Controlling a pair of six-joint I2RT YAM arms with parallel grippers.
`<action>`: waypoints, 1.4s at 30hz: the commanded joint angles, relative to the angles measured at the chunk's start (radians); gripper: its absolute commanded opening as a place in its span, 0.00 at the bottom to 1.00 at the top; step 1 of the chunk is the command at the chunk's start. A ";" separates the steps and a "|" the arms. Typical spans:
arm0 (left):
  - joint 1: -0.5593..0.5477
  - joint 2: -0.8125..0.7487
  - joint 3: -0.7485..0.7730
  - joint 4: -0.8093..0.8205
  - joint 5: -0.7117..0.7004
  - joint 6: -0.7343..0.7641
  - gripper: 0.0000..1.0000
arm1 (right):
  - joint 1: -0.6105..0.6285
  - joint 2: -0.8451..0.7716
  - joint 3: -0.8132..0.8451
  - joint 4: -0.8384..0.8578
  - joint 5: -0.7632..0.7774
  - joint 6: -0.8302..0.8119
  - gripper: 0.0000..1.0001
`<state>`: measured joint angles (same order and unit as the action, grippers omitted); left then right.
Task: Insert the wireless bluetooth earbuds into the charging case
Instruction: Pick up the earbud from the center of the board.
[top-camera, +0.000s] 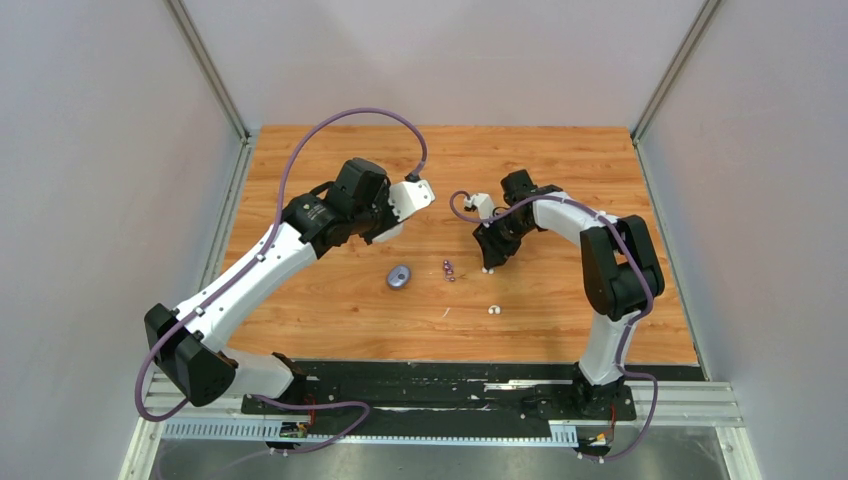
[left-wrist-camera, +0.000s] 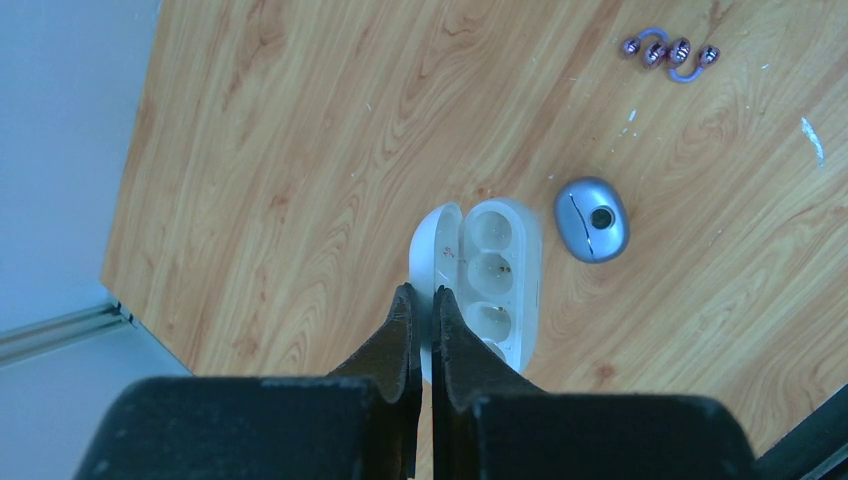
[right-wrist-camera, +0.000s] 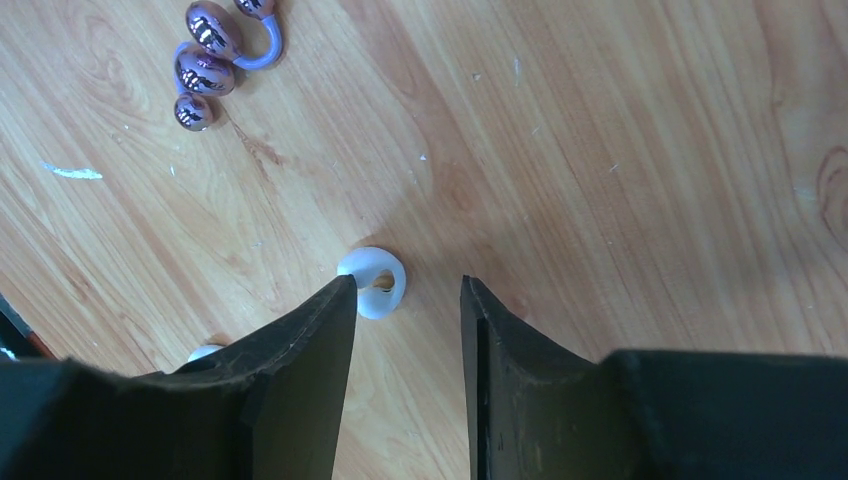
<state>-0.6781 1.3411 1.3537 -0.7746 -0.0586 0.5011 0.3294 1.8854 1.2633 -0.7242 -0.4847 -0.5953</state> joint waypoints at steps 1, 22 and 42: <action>0.009 -0.027 0.000 0.015 0.004 -0.023 0.00 | 0.000 -0.006 -0.002 -0.015 -0.052 -0.047 0.43; 0.016 -0.017 -0.013 0.033 0.006 -0.026 0.00 | 0.057 -0.072 -0.177 0.152 0.086 -0.029 0.36; 0.023 -0.002 -0.008 0.036 0.015 -0.044 0.00 | 0.142 -0.274 -0.342 0.316 0.300 -0.059 0.00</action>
<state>-0.6601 1.3411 1.3315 -0.7658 -0.0574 0.4969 0.4595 1.6630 0.9333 -0.4068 -0.2710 -0.6434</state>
